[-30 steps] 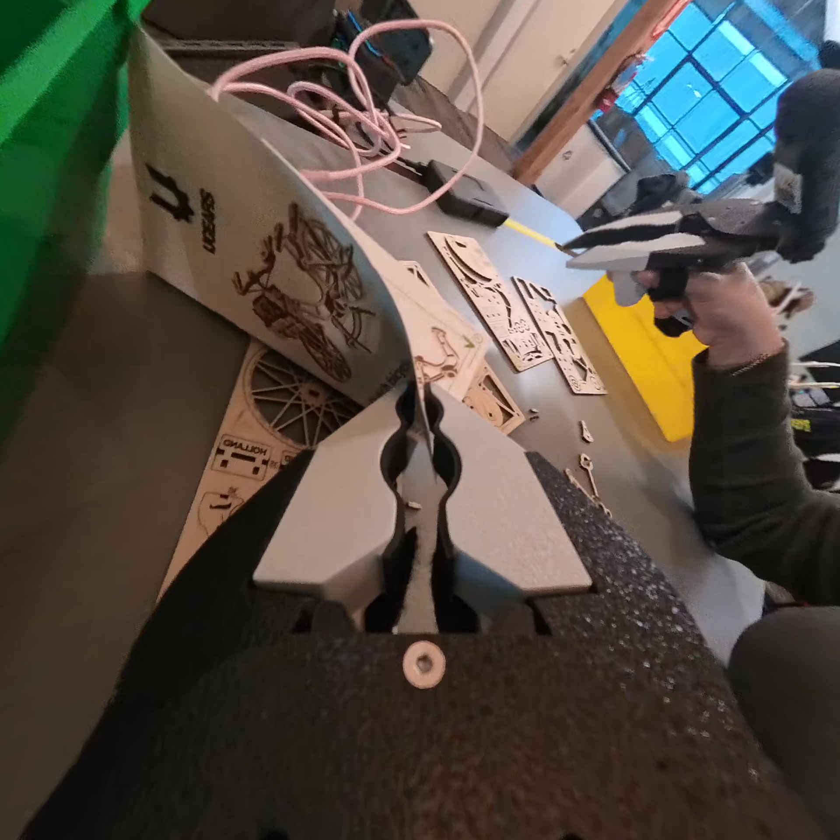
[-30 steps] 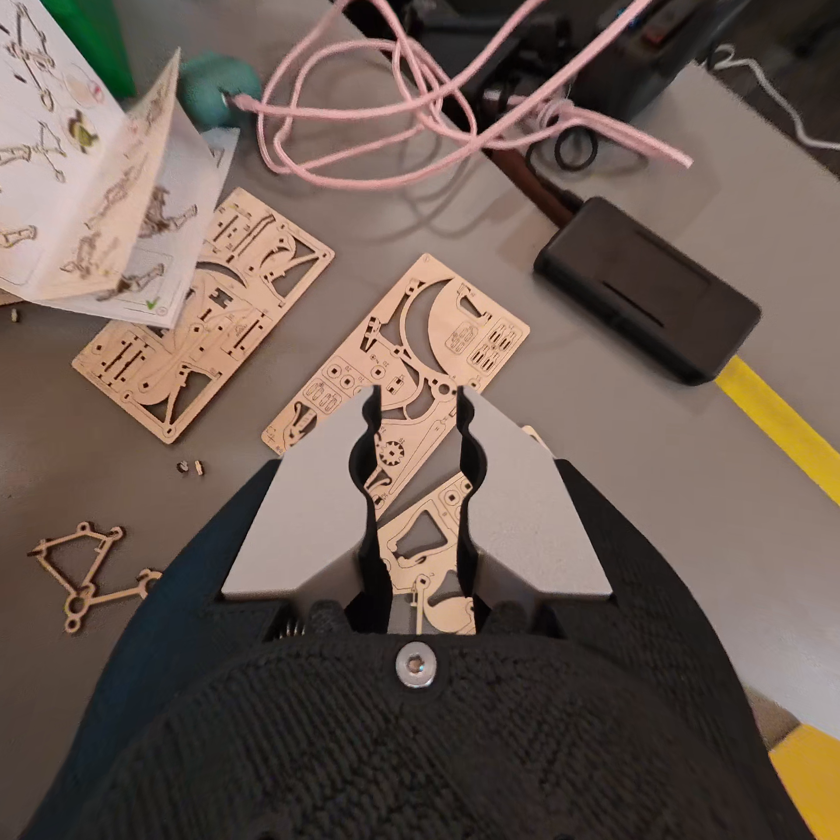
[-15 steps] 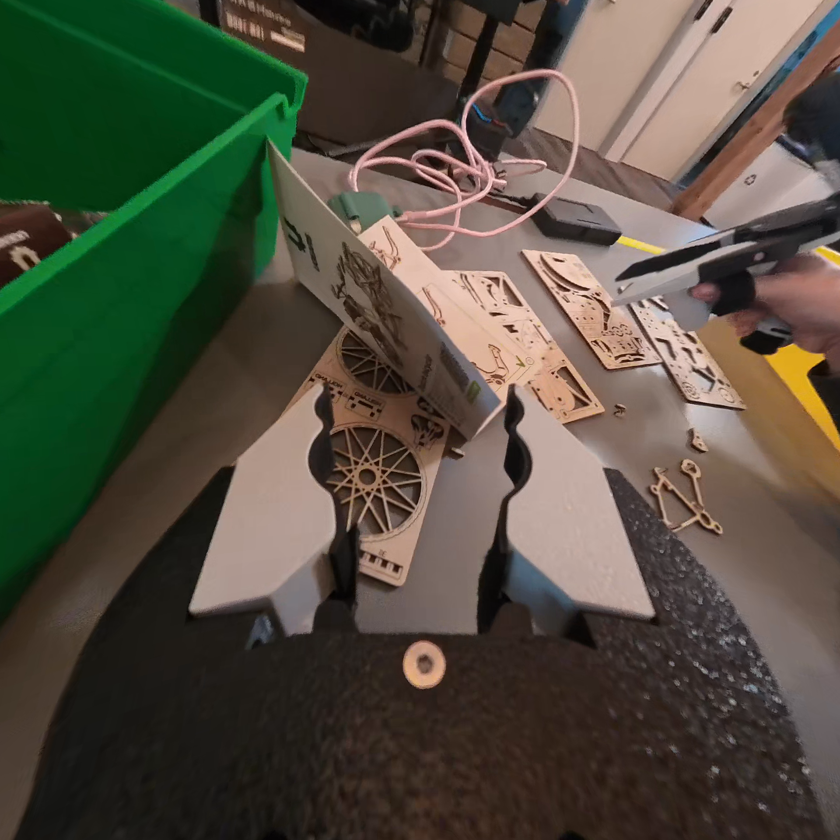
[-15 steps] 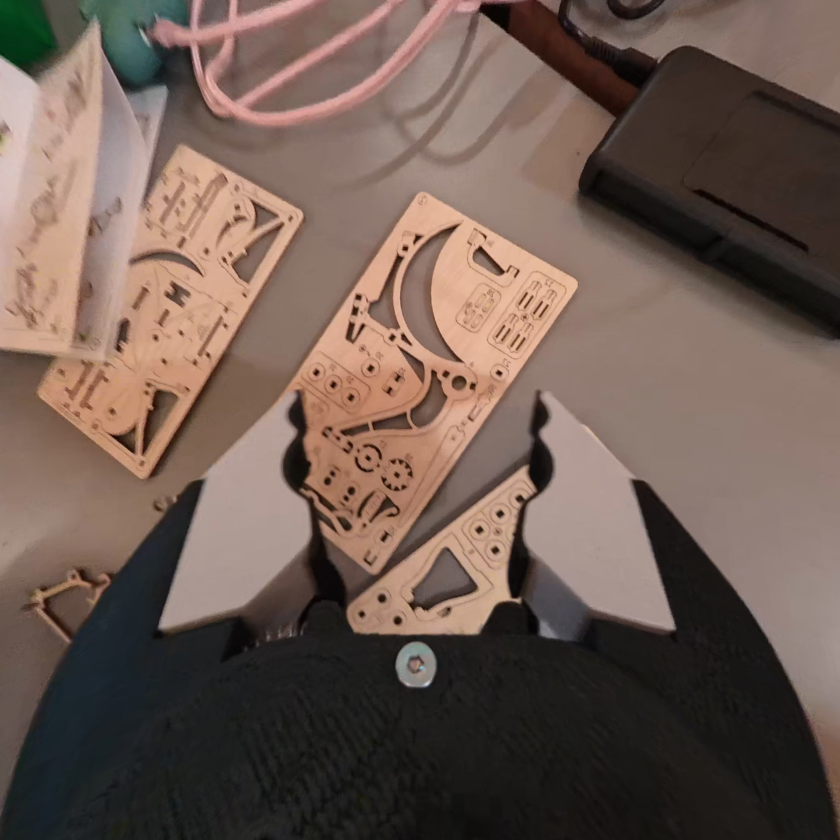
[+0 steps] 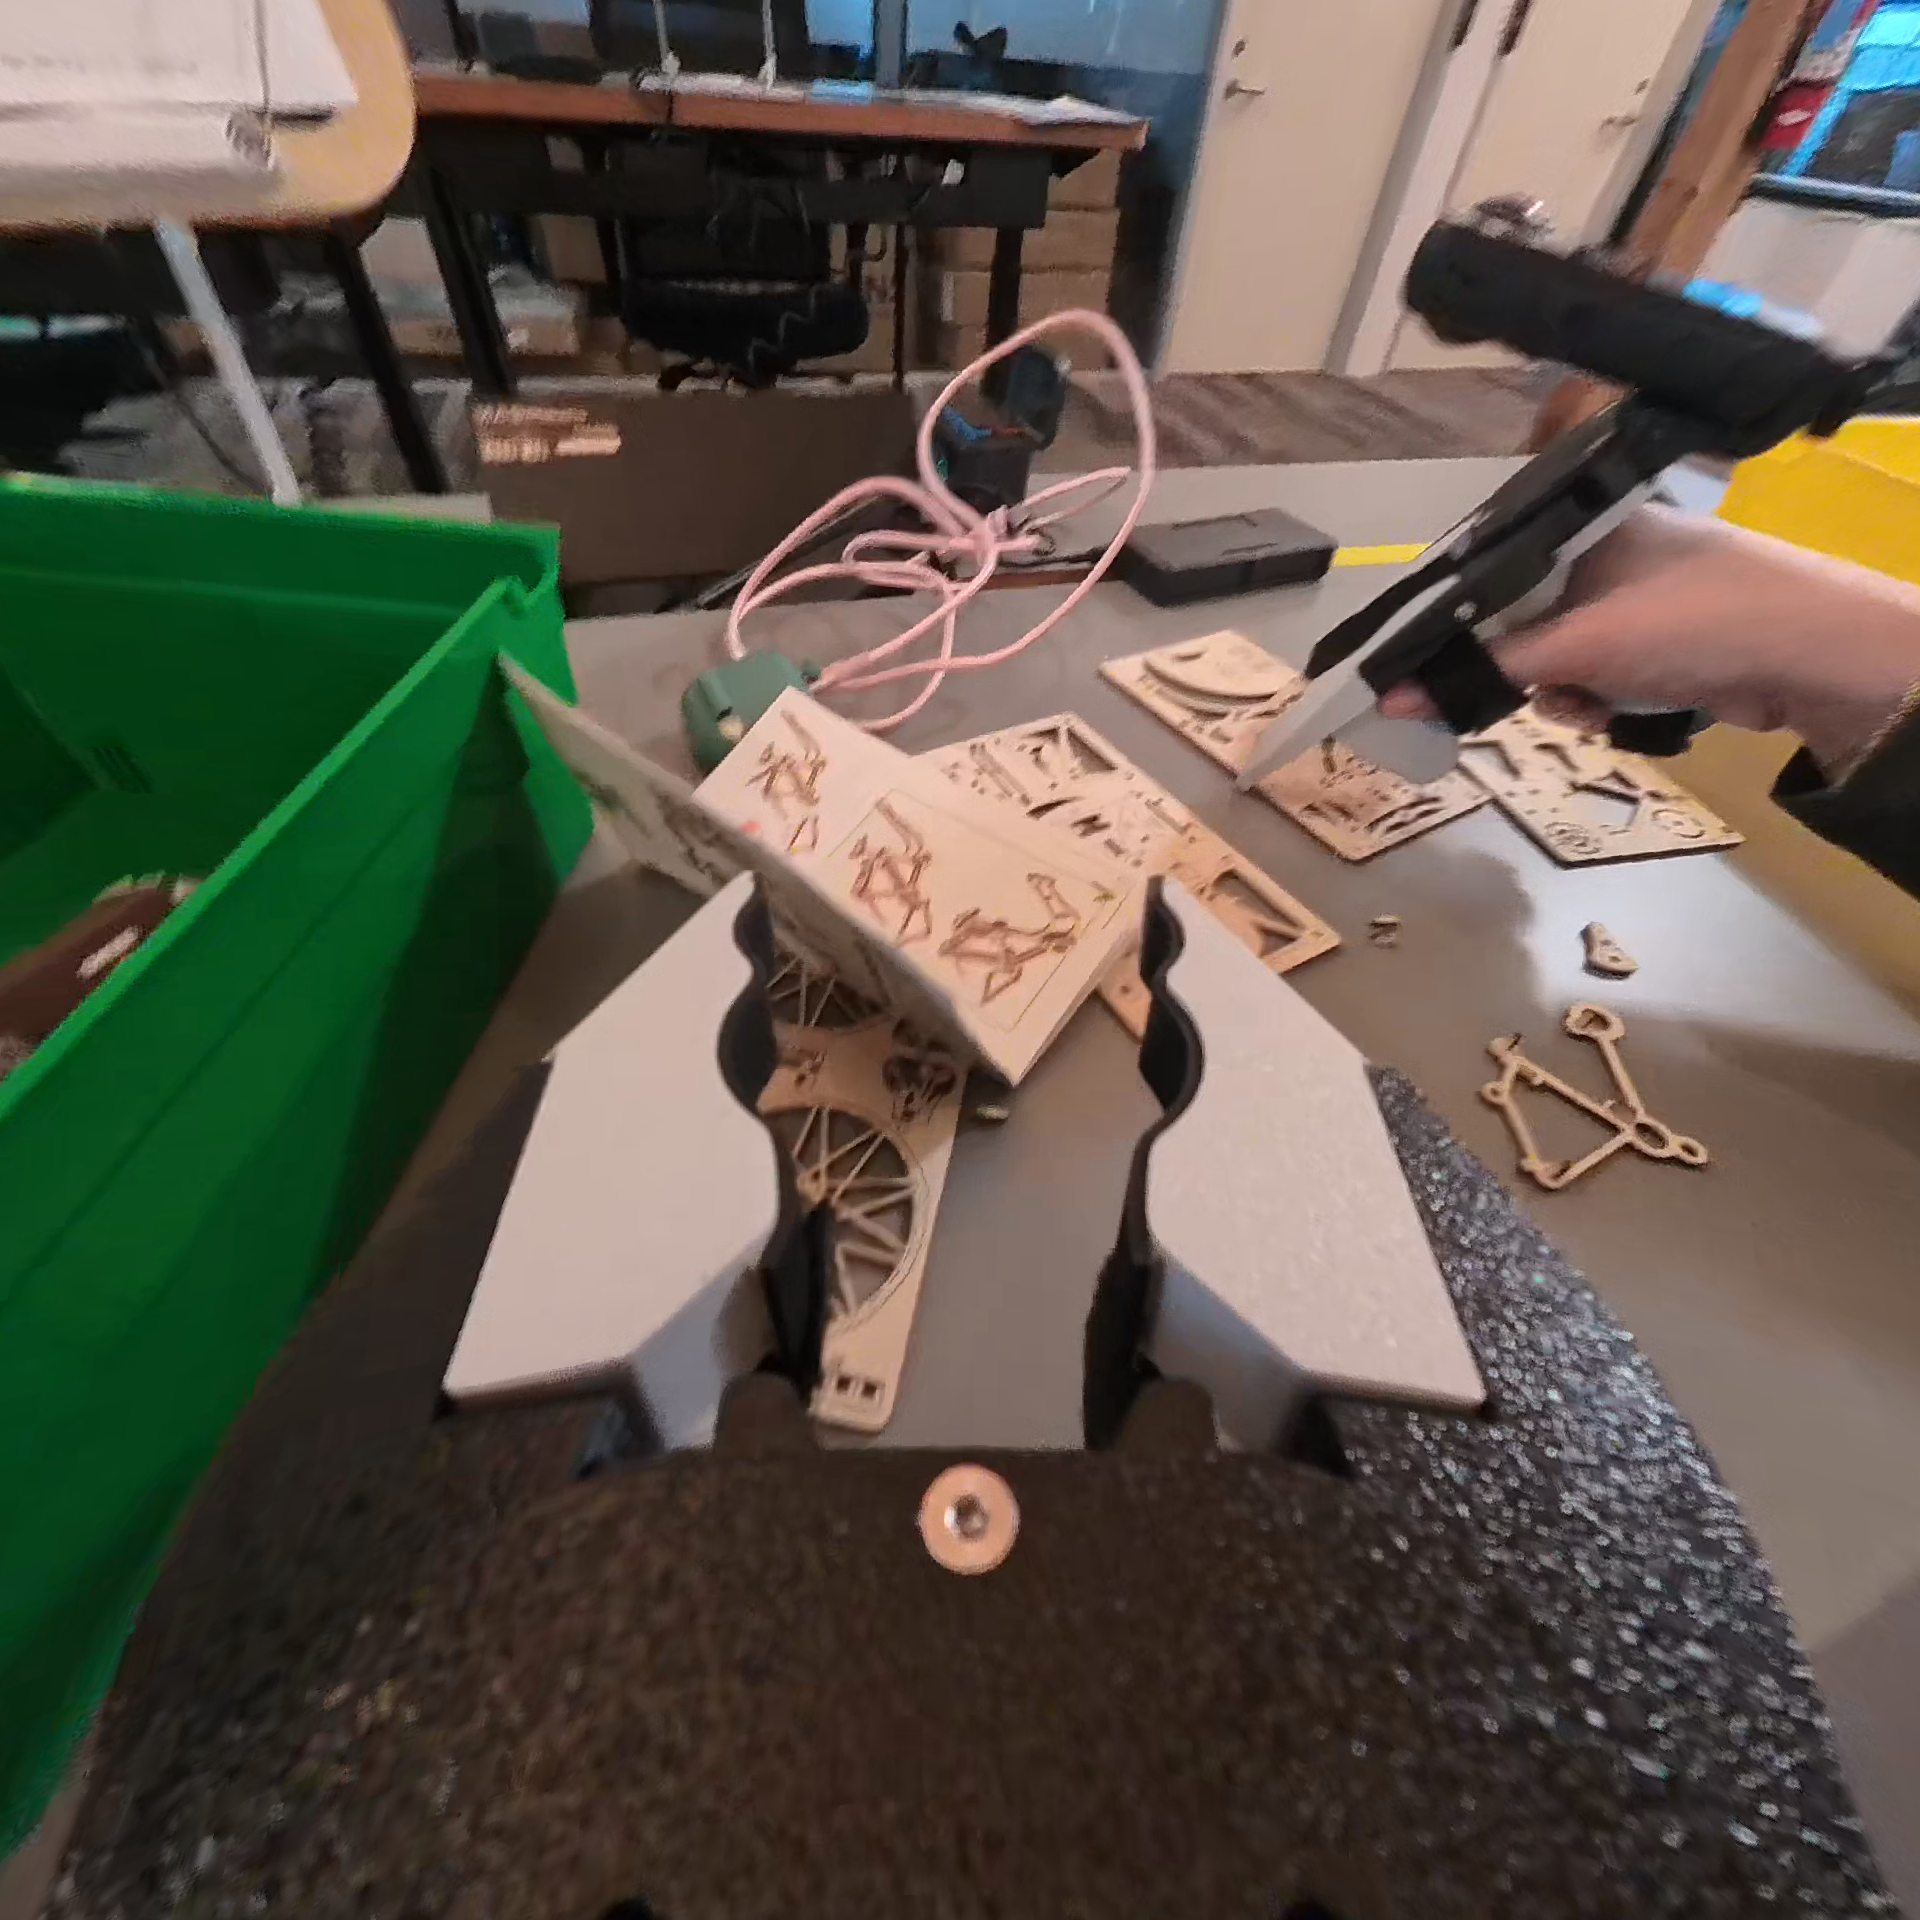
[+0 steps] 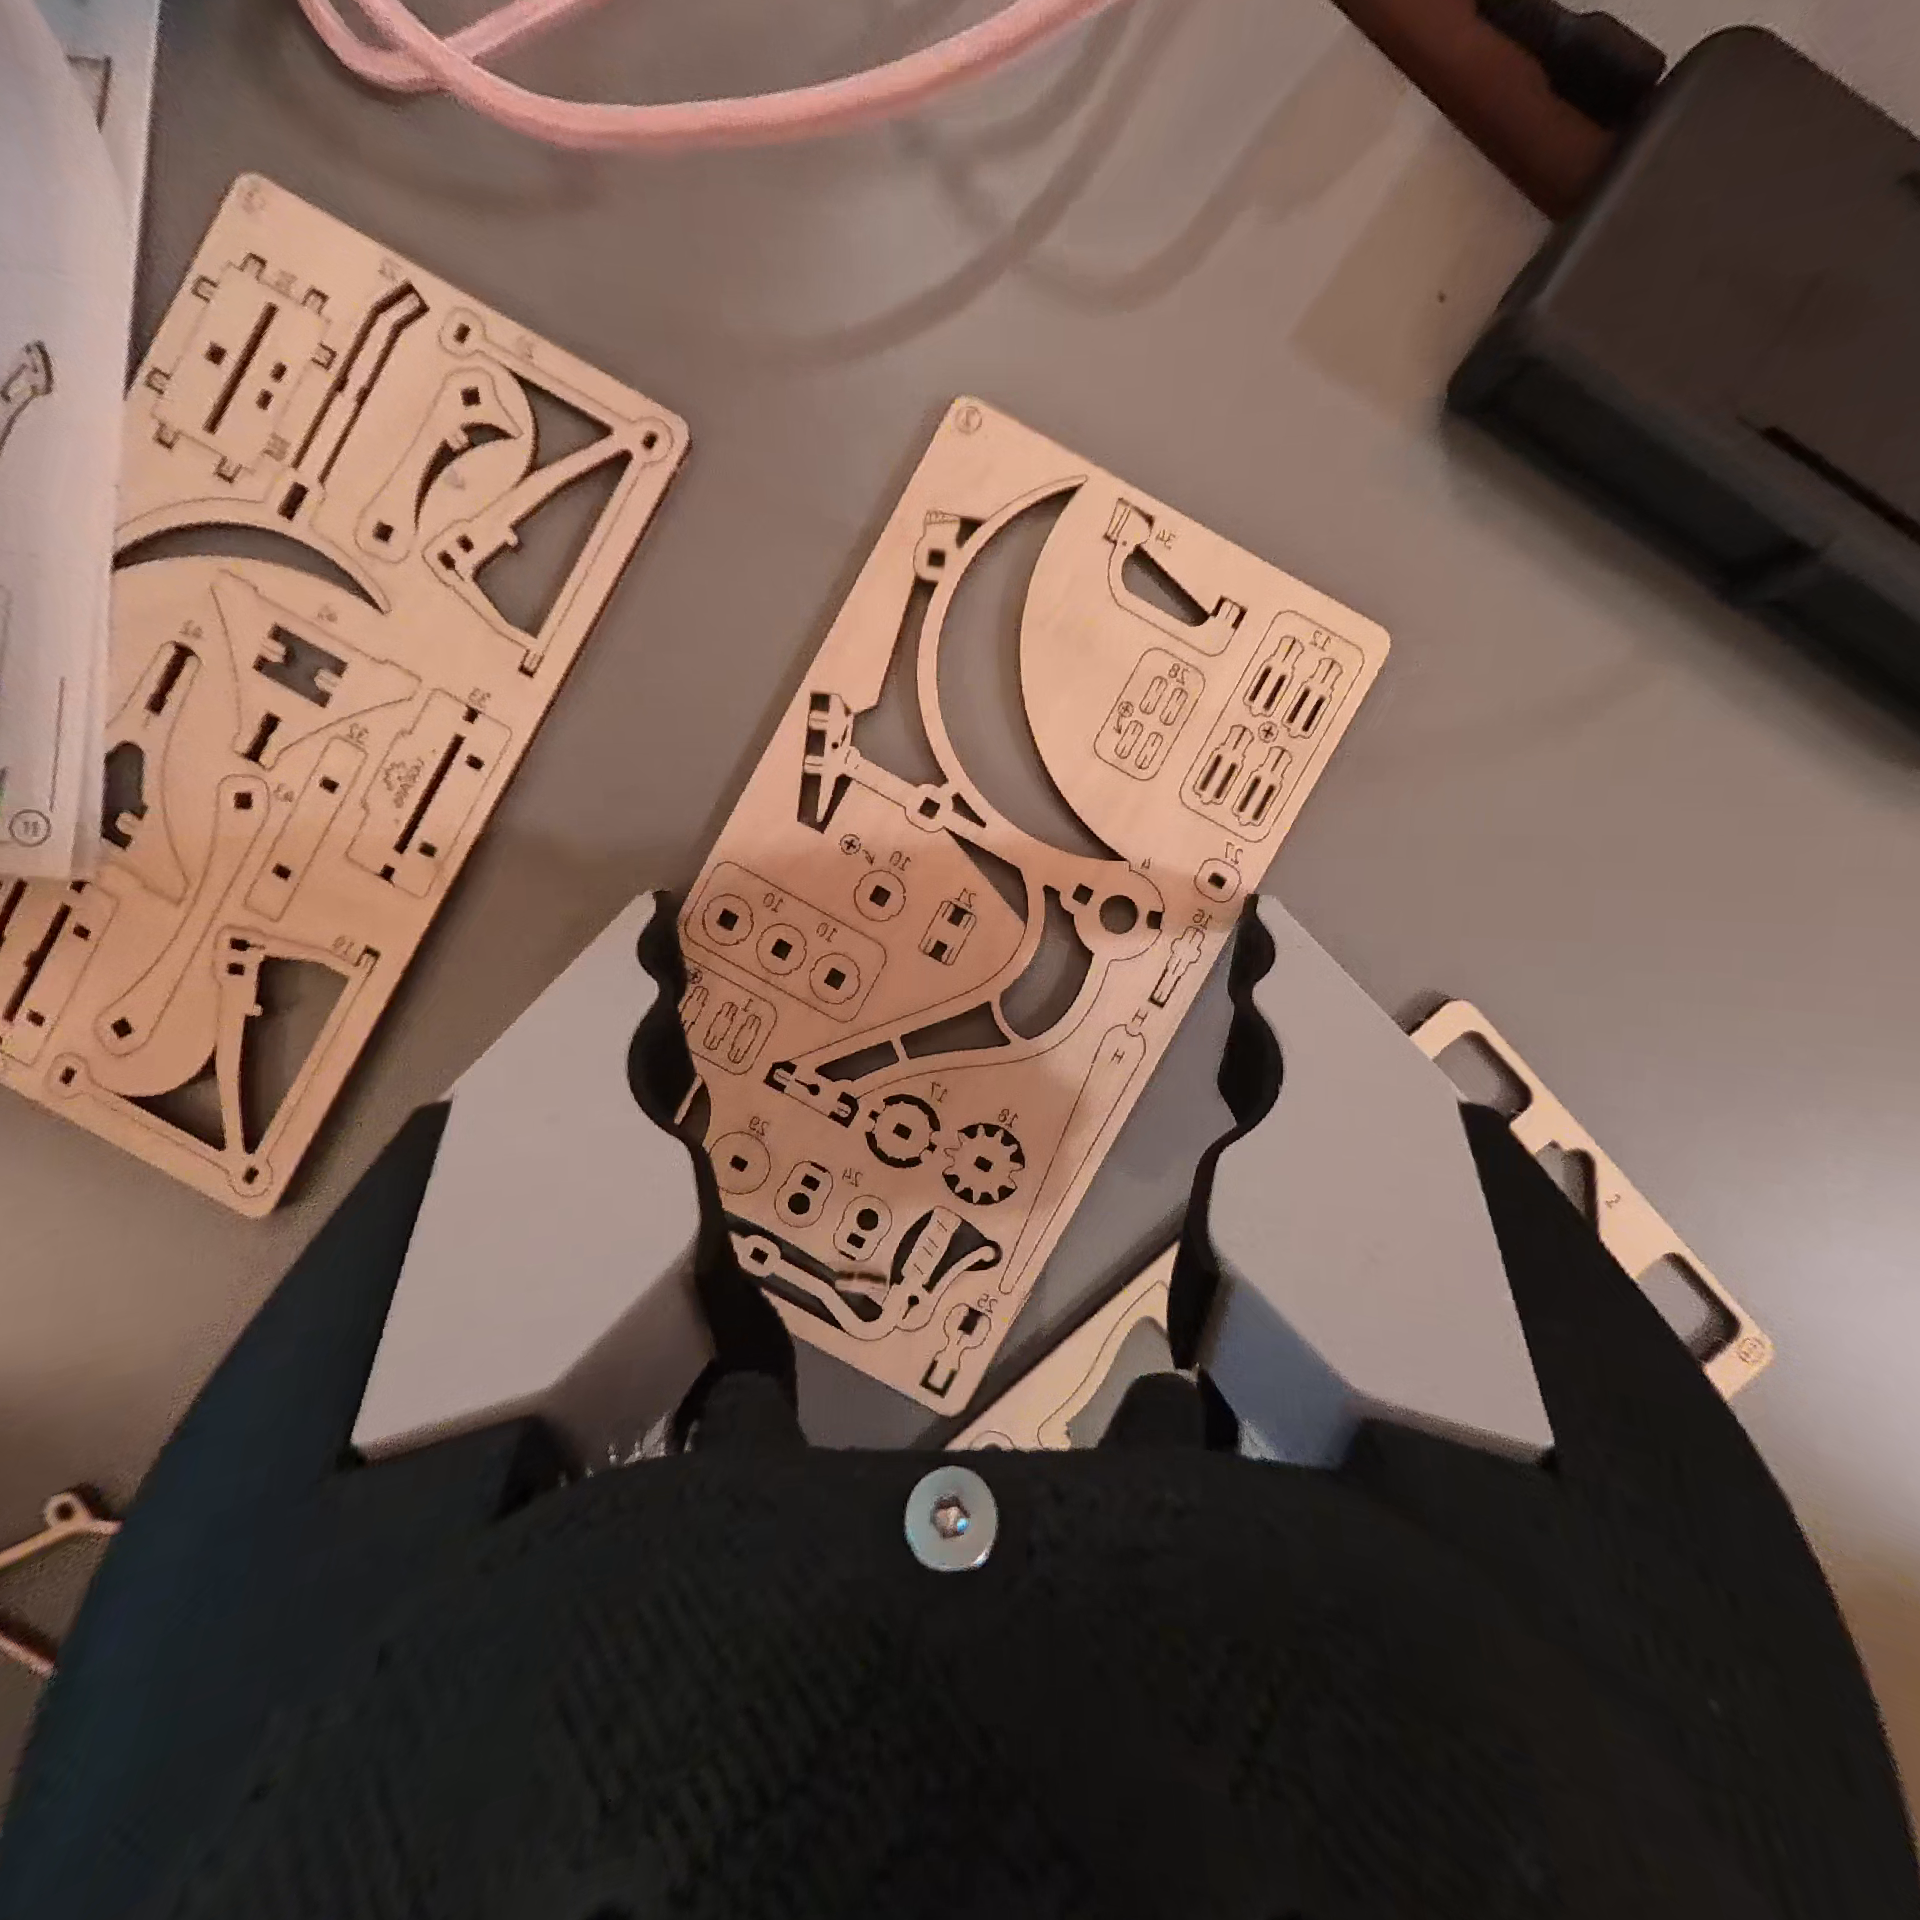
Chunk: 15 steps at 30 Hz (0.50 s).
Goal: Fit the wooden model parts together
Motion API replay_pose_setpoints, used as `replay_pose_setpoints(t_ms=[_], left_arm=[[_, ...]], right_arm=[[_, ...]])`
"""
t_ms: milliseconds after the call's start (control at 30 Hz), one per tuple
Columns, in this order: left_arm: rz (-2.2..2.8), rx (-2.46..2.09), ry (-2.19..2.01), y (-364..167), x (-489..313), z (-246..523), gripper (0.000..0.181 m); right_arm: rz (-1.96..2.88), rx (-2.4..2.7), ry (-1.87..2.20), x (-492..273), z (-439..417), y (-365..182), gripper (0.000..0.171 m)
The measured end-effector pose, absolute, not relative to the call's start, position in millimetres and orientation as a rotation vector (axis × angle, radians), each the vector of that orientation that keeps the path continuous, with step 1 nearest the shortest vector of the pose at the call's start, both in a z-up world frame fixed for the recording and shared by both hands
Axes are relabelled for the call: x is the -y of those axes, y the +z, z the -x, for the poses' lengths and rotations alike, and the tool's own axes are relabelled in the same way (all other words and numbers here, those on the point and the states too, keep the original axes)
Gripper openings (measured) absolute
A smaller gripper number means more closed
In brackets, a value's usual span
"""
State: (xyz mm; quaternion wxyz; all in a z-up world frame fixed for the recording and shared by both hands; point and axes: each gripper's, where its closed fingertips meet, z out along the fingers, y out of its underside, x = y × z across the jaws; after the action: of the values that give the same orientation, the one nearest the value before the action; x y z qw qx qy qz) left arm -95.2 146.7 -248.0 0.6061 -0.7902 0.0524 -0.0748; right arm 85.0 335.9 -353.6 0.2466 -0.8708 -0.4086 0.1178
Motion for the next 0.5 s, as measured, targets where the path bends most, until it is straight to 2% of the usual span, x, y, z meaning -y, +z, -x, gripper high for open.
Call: replay_pose_setpoints(t_ms=[200,267,500], left_arm=[[1.73,-0.369,-0.353,-211,-180,29,0.066],[1.725,-0.431,-0.384,-206,-205,9,0.059],[2.042,-0.694,-0.511,-261,-310,-52,0.079]], right_arm=[[2.162,1.238,0.309,-328,-89,-346,0.103],[2.041,1.304,0.293,-322,-90,-341,0.103],[1.798,1.388,0.286,-313,-96,-327,0.103]])
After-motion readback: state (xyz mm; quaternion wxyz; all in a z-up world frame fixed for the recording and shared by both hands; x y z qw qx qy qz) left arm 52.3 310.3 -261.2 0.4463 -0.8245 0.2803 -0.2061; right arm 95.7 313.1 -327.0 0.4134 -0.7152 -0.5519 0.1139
